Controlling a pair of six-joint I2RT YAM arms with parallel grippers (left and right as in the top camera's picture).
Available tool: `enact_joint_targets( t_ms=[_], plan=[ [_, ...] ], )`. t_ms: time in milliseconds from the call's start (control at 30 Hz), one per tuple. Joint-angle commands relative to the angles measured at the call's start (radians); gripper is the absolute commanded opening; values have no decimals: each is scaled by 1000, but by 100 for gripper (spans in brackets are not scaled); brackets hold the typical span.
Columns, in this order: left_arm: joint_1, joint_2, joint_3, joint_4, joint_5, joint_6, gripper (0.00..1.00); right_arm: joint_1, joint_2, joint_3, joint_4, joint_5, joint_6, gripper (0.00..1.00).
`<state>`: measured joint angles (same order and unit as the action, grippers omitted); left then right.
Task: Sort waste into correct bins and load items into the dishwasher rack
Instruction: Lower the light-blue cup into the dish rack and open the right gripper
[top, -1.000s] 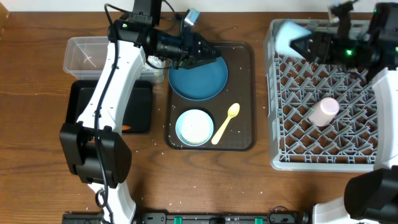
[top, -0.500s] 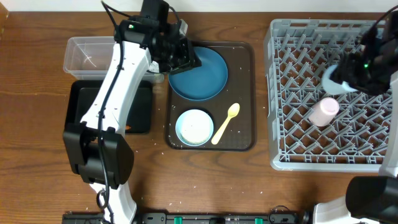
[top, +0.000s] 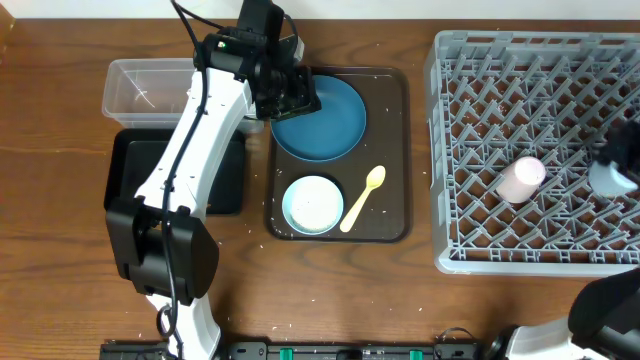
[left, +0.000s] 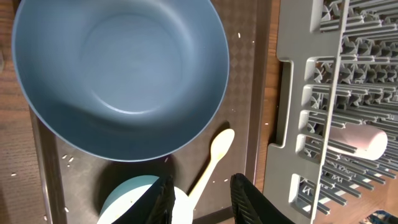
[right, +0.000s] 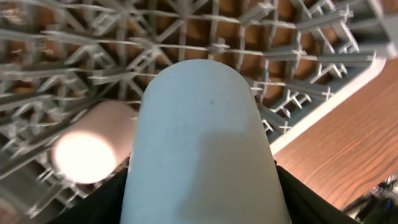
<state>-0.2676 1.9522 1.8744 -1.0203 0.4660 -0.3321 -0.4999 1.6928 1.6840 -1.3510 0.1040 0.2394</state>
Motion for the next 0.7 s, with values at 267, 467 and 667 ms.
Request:
enact_joint_targets(
  t_ms=[267,467,667],
  plan=[
    [-2,-5,-5,-19,-16,25,33,-42,-2,-183,206,-100,22,50],
    [-2,-5,-5,-20,-15,25,33,-42,-2,-235,287,-139,22,50],
    [-2,-5,-5,-19,-15,25,33,-42,-2,-275,325,-139,23,49]
  ],
)
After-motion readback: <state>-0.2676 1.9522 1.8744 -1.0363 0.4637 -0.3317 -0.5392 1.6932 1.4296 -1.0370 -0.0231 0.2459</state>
